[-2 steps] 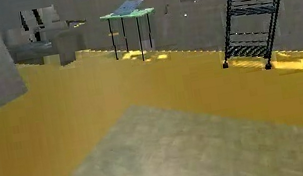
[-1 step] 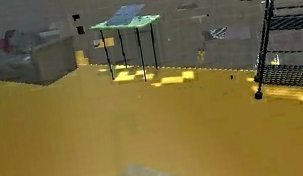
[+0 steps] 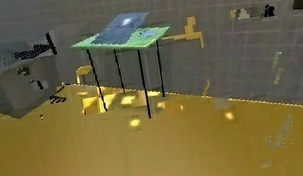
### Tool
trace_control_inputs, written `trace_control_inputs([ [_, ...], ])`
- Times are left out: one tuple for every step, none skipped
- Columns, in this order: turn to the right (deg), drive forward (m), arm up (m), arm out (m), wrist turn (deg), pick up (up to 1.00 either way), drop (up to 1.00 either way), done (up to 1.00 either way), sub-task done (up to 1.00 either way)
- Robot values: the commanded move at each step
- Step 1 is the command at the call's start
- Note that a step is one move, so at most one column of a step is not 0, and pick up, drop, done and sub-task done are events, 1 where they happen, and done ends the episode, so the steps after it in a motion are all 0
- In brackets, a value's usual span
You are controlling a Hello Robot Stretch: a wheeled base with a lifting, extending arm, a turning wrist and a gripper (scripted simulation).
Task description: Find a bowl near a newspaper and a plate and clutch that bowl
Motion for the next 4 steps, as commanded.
trace_control_inputs([
  [0.0,1.00,0.00,0.00,0.0,0.00,0.00,0.00,0.00],
  [3.0,0.00,0.00,0.00,0.0,0.00,0.00,0.00,0.00],
  [0.0,0.20,0.00,0.00,0.0,0.00,0.00,0.00,0.00],
  [45.0,0.00,0.00,0.00,0.0,0.00,0.00,0.00,0.00],
])
